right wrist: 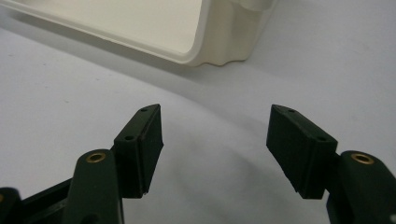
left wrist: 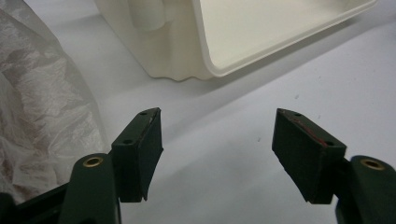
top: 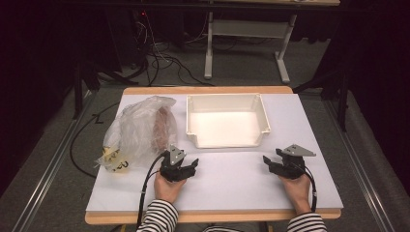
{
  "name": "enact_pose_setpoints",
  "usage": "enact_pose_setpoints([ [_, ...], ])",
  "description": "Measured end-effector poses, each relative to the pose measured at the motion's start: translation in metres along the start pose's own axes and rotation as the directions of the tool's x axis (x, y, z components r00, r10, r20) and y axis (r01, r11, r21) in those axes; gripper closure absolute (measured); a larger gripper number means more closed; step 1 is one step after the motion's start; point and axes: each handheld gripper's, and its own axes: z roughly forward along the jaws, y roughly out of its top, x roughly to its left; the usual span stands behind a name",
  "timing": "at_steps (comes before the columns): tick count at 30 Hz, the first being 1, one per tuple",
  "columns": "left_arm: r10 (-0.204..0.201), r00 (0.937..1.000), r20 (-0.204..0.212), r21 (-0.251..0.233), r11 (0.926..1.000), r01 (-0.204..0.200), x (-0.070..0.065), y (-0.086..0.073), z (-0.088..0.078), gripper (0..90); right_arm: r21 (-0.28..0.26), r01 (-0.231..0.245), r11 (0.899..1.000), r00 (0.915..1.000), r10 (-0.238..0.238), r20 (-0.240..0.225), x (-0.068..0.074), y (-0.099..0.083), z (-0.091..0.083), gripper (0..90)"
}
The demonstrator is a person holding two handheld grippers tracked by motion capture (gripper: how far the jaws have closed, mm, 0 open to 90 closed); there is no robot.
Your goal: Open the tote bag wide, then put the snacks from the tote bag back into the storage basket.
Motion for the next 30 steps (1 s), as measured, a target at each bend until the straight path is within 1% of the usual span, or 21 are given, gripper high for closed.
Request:
enact_pose_setpoints([
  [5,-0.002,1.0,0.005,0.0,1.0,0.002,0.0,0.0,0.0,33.2,0.0,0.0,1.0,1.0,0.0,0.001,0.0,0.0,0.0,35.8],
  [7,-0.006,1.0,0.004,0.0,1.0,0.006,0.001,0.0,0.0,32.8,0.0,-0.001,1.0,1.0,0.001,0.002,0.0,0.0,0.0,35.8],
  [8,-0.009,0.9999,-0.006,0.001,1.0,0.009,0.001,0.0,0.0,31.9,0.0,0.001,1.0,1.0,-0.001,0.003,0.0,0.0,0.0,35.8],
  [10,-0.006,1.0,-0.005,-0.001,1.0,0.006,0.001,0.0,0.0,31.2,0.005,-0.002,1.0,1.0,0.002,0.004,0.001,0.0,0.0,35.7],
  [12,-0.002,1.0,-0.007,-0.004,1.0,0.002,0.0,0.0,0.0,31.1,-0.002,0.003,1.0,1.0,-0.003,0.005,0.001,0.0,0.0,35.7],
  [13,0.008,0.9999,-0.01,-0.009,0.9999,-0.008,-0.001,0.0,-0.001,31.2,-0.005,0.007,1.0,1.0,-0.007,0.006,0.002,0.0,-0.001,35.7],
  [15,0.008,0.9999,-0.013,-0.01,0.9999,-0.008,-0.001,0.001,-0.001,31.8,-0.003,0.007,1.0,1.0,-0.007,0.006,0.002,0.0,0.0,35.7],
  [16,0.004,0.9997,-0.023,-0.009,1.0,-0.004,-0.001,0.001,-0.002,32.8,-0.002,0.012,1.0,0.9999,-0.012,0.006,0.002,0.0,0.0,35.8],
  [17,0.004,0.9997,-0.023,-0.009,1.0,-0.004,-0.001,0.001,-0.002,35.6,-0.002,0.012,1.0,0.9999,-0.012,0.006,0.002,0.0,0.0,35.8],
  [18,-0.005,0.999,-0.045,0.004,1.0,0.005,-0.001,0.001,-0.003,39.2,0.004,0.013,1.0,0.9999,-0.013,0.006,0.002,0.0,0.0,35.9],
  [19,-0.008,0.9989,-0.047,0.012,0.9999,0.009,0.0,0.002,-0.003,39.2,0.004,0.013,1.0,0.9999,-0.013,0.006,0.002,0.0,0.0,35.9],
  [20,-0.012,0.9989,-0.044,0.022,0.9997,0.013,0.0,0.002,-0.004,42.2,0.003,0.012,1.0,0.9999,-0.012,0.01,0.002,0.0,0.001,35.9],
  [21,-0.011,0.999,-0.043,0.027,0.9996,0.012,0.0,0.002,-0.004,43.1,0.002,0.013,1.0,0.9998,-0.013,0.012,0.003,0.0,0.0,35.9],
  [22,-0.002,0.9992,-0.04,0.045,0.999,0.003,0.0,0.002,-0.006,44.0,0.001,0.014,1.0,0.9998,-0.014,0.013,0.003,0.0,0.0,35.8],
  [27,0.005,0.9993,-0.037,0.063,0.998,-0.003,-0.002,0.003,-0.011,44.3,0.001,0.013,1.0,0.9998,-0.013,0.013,0.002,0.0,0.0,35.8],
  [30,0.029,0.9989,-0.038,0.064,0.9976,-0.027,-0.006,0.009,-0.018,42.9,0.003,0.013,1.0,0.9998,-0.013,0.014,0.003,0.0,0.001,35.8],
])
